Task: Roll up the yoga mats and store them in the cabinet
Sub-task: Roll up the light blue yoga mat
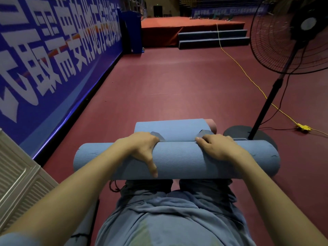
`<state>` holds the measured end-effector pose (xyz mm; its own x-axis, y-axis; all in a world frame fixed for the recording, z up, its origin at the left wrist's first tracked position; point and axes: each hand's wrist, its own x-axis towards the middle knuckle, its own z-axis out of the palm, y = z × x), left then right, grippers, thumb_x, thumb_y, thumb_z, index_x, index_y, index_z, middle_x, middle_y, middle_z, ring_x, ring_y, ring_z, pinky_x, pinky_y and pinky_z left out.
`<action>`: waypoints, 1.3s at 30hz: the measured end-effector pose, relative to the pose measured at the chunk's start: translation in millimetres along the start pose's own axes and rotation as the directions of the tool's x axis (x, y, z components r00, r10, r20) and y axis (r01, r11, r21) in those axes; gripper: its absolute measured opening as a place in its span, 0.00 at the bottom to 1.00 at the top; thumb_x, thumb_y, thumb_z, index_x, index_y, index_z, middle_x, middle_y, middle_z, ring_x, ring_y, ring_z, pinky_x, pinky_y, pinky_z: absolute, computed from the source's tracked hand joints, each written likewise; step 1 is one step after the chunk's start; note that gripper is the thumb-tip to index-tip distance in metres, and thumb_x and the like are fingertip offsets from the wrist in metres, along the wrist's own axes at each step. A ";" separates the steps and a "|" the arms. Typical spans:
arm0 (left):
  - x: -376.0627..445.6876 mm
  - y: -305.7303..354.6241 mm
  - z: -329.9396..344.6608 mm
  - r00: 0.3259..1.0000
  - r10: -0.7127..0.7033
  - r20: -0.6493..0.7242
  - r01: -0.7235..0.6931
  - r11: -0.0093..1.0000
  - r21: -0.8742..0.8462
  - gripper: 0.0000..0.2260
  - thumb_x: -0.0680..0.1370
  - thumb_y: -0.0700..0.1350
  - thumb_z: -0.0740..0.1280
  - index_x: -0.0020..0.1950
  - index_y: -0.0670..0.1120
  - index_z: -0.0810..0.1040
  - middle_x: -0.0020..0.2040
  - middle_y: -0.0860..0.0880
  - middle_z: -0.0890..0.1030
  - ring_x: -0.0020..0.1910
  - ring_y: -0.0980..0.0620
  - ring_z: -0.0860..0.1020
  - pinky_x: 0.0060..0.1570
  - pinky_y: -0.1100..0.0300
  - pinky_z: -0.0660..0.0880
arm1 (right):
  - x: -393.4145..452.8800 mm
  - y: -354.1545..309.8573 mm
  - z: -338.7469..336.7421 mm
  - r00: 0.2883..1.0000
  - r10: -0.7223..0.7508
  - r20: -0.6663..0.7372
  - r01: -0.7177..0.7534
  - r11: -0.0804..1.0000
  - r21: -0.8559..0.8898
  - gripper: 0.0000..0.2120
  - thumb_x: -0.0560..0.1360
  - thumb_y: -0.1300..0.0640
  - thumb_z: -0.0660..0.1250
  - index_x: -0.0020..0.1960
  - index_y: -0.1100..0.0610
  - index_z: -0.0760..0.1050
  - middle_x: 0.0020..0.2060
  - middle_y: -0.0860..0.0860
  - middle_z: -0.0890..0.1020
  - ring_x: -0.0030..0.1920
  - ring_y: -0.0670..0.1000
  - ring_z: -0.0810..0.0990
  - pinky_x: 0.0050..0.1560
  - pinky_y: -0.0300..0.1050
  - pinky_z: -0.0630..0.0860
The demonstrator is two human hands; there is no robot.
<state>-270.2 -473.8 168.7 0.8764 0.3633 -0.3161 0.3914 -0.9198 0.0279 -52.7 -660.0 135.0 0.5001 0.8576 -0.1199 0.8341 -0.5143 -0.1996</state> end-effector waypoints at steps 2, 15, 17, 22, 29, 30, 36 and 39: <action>1.2 -6.0 4.0 0.999 0.015 0.047 -0.011 0.996 -0.084 0.38 0.53 0.75 0.77 0.55 0.62 0.69 0.44 0.63 0.74 0.45 0.55 0.75 0.45 0.57 0.71 | -6.0 5.2 3.7 0.999 -0.012 -0.037 0.012 1.000 0.000 0.26 0.83 0.37 0.47 0.52 0.51 0.78 0.50 0.51 0.81 0.54 0.57 0.77 0.51 0.53 0.64; 14.3 -15.5 3.3 0.982 -0.024 0.187 0.091 0.929 -0.359 0.53 0.61 0.68 0.80 0.80 0.60 0.59 0.80 0.55 0.64 0.74 0.50 0.67 0.74 0.48 0.66 | -101.9 -36.8 90.7 0.882 -0.005 0.471 -0.447 0.306 0.841 0.20 0.81 0.48 0.66 0.50 0.67 0.79 0.33 0.56 0.85 0.29 0.51 0.82 0.31 0.41 0.77; 13.6 -9.7 -1.7 0.978 -0.019 0.207 0.091 0.934 -0.346 0.46 0.60 0.67 0.81 0.74 0.61 0.68 0.71 0.57 0.74 0.64 0.53 0.75 0.66 0.52 0.73 | -93.5 -26.9 90.5 0.895 -0.001 0.446 -0.442 -0.144 0.885 0.19 0.79 0.52 0.71 0.59 0.68 0.78 0.50 0.62 0.86 0.47 0.57 0.87 0.49 0.48 0.83; 6.9 -3.3 -6.9 0.997 -0.006 -0.083 -0.002 0.994 -0.106 0.48 0.56 0.75 0.77 0.70 0.54 0.73 0.62 0.54 0.80 0.59 0.48 0.78 0.56 0.51 0.75 | -76.5 -30.2 93.6 0.981 -0.018 0.195 -0.178 -0.496 0.850 0.40 0.54 0.44 0.88 0.60 0.62 0.81 0.58 0.61 0.82 0.62 0.64 0.82 0.62 0.61 0.78; 7.0 -10.4 -54.2 0.850 0.076 -0.521 -0.076 0.997 0.020 0.38 0.55 0.66 0.75 0.60 0.53 0.70 0.54 0.51 0.81 0.50 0.44 0.80 0.44 0.51 0.76 | -43.0 -51.0 1.4 0.911 0.144 -0.387 0.408 -0.182 0.894 0.33 0.56 0.41 0.86 0.57 0.53 0.82 0.54 0.52 0.86 0.57 0.57 0.84 0.57 0.62 0.81; 10.6 -10.2 -61.1 0.817 0.045 -0.576 -0.046 0.999 0.012 0.37 0.54 0.64 0.74 0.59 0.51 0.70 0.52 0.50 0.82 0.49 0.42 0.80 0.43 0.51 0.76 | -37.5 -53.2 -11.5 0.849 0.169 -0.500 0.508 -0.002 0.861 0.28 0.58 0.44 0.86 0.53 0.53 0.83 0.49 0.52 0.86 0.54 0.56 0.85 0.58 0.61 0.80; 26.5 -2.8 -78.1 0.839 0.045 -0.543 -0.087 0.995 -0.052 0.37 0.56 0.74 0.68 0.58 0.56 0.81 0.55 0.55 0.83 0.54 0.47 0.80 0.53 0.50 0.77 | -6.9 -44.8 -36.3 0.769 0.028 -0.639 0.563 0.443 0.697 0.39 0.57 0.50 0.88 0.62 0.58 0.75 0.56 0.49 0.84 0.58 0.43 0.82 0.52 0.43 0.80; 21.0 2.5 -60.3 0.856 0.126 -0.501 -0.305 0.906 -0.294 0.30 0.58 0.76 0.72 0.57 0.67 0.80 0.59 0.66 0.79 0.61 0.60 0.76 0.62 0.59 0.73 | 0.8 -29.2 -25.7 0.807 0.007 -0.590 0.511 0.493 0.705 0.48 0.56 0.57 0.89 0.68 0.53 0.67 0.64 0.45 0.78 0.59 0.34 0.77 0.50 0.35 0.79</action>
<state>-233.9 -459.6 219.3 0.9402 0.2698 0.2081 0.1699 -0.9006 0.4000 -70.7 -644.3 165.7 0.5467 0.6892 0.4755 0.5022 0.1845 -0.8448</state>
